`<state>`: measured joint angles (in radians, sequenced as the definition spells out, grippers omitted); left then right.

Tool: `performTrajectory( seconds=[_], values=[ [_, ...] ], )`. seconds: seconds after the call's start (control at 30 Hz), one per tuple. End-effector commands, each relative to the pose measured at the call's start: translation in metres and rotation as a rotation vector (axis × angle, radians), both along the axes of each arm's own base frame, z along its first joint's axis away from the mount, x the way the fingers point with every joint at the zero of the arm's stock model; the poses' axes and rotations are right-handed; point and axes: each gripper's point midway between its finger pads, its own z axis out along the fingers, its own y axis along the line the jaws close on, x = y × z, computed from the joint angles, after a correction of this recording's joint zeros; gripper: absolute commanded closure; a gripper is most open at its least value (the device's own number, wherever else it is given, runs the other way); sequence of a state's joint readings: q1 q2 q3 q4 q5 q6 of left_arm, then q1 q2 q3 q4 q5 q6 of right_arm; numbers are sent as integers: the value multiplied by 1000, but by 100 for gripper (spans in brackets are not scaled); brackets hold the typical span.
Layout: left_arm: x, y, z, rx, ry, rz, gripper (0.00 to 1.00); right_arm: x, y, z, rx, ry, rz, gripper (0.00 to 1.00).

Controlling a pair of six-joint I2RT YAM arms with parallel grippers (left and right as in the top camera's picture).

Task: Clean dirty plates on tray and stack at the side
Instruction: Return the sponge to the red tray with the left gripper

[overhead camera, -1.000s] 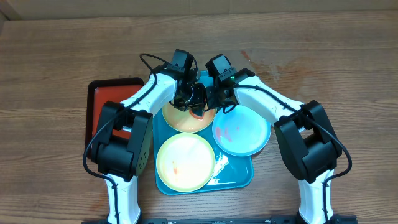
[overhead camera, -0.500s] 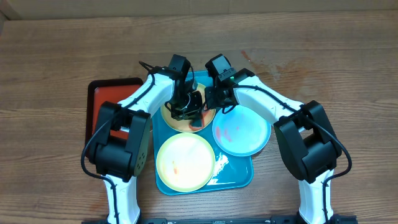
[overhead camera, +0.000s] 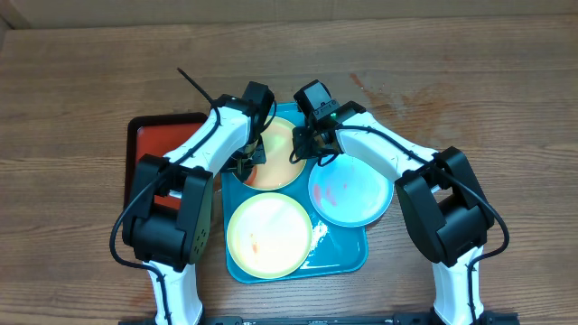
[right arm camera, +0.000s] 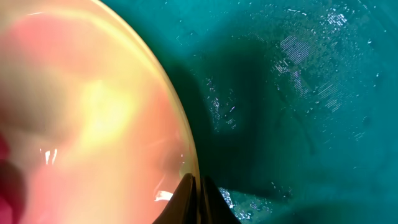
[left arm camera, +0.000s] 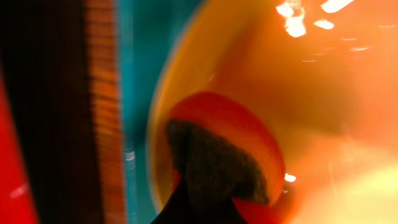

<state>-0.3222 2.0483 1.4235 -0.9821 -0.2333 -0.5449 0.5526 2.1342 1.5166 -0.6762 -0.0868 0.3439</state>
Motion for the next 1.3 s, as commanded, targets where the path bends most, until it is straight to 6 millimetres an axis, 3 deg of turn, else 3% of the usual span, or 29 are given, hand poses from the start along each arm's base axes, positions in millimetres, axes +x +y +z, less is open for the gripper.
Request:
performTrajectory(
  seconds=[0.0,0.07,0.1,0.27,0.37,0.4,0.43,0.6,0.7,0.77,0.8,0.87,0.93,0.97,1.13,1.27],
  values=[
    [7,11,15,37,-35,52,96,-1,-17,-13,-65,17,-22,96],
    [10,-1,27,-40,-51,53,96,-2,-17,-13,-68,21,-23,96],
    [13,-11,42,-112,-87,54,96,-3,-18,-14,-69,24,-22,96],
    [13,-25,91,-280,-166,11,96,-7,-20,-15,-79,41,-22,96],
    [7,-11,112,-287,-192,4,96,-8,-21,-15,-81,44,-21,96],
    [3,8,118,-251,-188,16,96,-8,-20,-15,-81,43,-22,90],
    [-1,31,115,-193,-169,47,96,-7,-20,-15,-79,41,-22,82],
    [-20,88,81,-121,-102,179,96,-4,-18,-14,-72,28,-22,65],
    [-31,110,56,-133,-83,253,96,-4,-18,-14,-70,26,-22,69],
    [-37,122,45,-131,-81,293,96,-4,-18,-14,-70,27,-22,78],
    [-40,131,38,-131,-86,321,96,-4,-18,-14,-71,27,-22,88],
    [-38,131,36,-154,-88,294,85,-5,-18,-14,-72,29,-21,96],
    [-34,123,40,-201,-89,243,56,-5,-18,-13,-73,30,-20,96],
    [-33,121,44,-217,-89,230,51,-5,-18,-10,-72,28,-20,96],
    [-26,111,76,-276,-128,206,43,4,-22,29,-86,-38,-35,96],
    [-20,109,111,-287,-225,187,28,8,-17,69,-91,-143,29,96]
  ],
)
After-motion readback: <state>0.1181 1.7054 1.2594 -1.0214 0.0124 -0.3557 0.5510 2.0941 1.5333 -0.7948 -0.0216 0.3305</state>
